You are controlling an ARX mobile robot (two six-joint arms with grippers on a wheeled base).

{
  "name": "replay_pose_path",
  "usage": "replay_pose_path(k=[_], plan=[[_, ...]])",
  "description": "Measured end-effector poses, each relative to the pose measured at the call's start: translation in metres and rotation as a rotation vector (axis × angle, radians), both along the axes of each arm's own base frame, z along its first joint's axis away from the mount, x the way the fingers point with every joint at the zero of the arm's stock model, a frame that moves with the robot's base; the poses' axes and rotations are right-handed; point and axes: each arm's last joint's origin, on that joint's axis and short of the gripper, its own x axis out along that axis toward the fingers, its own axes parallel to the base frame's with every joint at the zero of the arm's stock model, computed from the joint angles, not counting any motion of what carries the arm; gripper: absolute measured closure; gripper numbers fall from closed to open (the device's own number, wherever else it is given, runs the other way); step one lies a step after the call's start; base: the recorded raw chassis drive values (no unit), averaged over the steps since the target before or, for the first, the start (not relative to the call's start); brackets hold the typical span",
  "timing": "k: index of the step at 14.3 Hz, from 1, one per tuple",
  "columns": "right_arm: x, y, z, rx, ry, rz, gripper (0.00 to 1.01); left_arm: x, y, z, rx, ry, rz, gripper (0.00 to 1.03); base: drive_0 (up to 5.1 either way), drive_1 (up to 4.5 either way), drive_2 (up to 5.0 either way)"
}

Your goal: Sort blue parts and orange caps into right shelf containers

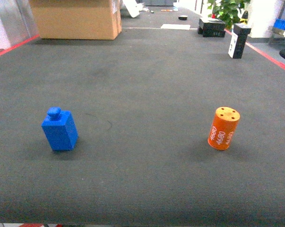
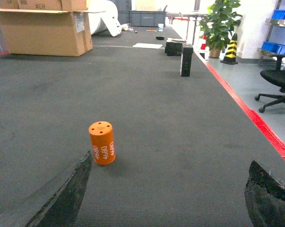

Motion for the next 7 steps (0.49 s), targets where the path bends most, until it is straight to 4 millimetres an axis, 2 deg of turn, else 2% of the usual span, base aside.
replay_pose_path(k=[5, 6, 7], plan=[[0.0000, 0.0000, 0.0000, 0.000, 0.000, 0.000, 0.03, 0.0000, 0.0000, 0.0000, 0.000, 0.000, 0.000, 0.05, 0.0, 0.00, 0.0], [0.0003, 0.0003, -0.0014, 0.001, 0.022, -0.016, 0.03, 0.0001, -0.0002, -0.0016, 0.011, 0.051, 0.037, 0.05, 0.0, 0.00, 0.0], [0.0070, 0.0051, -0.0006, -0.003, 0.071, -0.085, 0.03, 0.0088, 0.0004, 0.0024, 0.046, 0.114, 0.123, 0.05, 0.0, 0.00, 0.0]])
